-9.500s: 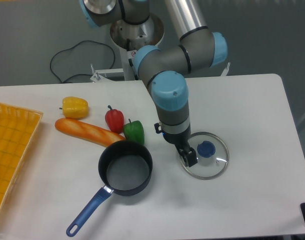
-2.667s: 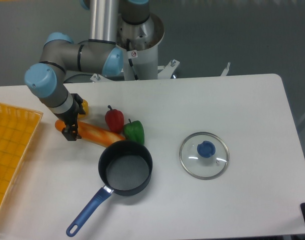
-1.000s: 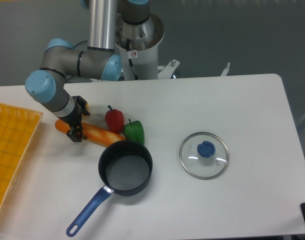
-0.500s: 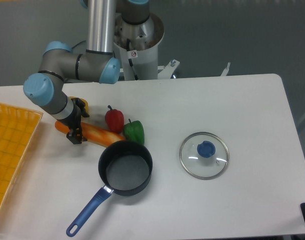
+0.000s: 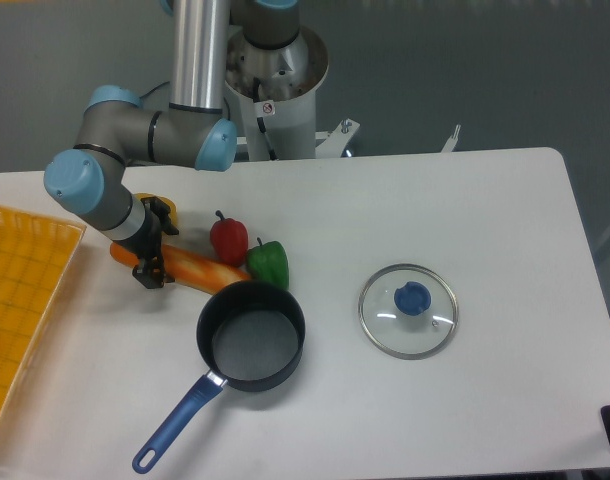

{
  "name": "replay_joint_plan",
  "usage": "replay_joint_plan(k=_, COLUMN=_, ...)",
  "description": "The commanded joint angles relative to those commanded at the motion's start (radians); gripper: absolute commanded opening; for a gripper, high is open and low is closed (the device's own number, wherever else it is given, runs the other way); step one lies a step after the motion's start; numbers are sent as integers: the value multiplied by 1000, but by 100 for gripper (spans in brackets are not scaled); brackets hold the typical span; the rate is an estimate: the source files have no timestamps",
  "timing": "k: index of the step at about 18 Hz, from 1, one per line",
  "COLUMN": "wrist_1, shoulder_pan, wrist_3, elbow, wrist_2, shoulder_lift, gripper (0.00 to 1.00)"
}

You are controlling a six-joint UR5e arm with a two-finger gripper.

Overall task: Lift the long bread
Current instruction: 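Close the gripper around the bread's middle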

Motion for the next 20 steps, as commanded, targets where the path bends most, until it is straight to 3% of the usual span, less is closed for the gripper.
replay_joint_plan(k=2, wrist_1=-2, shoulder_pan=0, wrist_3=-41, elbow=12, wrist_2=0, shoulder_lift=-5, gripper=65)
replay_joint_plan(k=7, wrist_1=-6, shoulder_pan=-11, wrist_3=-112, elbow=29, wrist_2=5, shoulder_lift=-23, gripper=32)
replay_joint_plan(k=12, wrist_1=-9, shoulder_pan=-11, wrist_3=-118, elbow=31, wrist_2=5, shoulder_lift=-18, gripper=13)
replay_joint_plan(k=20, wrist_1=-18, shoulder_pan=-2, wrist_3=-118, elbow=61, wrist_2=3, shoulder_lift=-9, gripper=11)
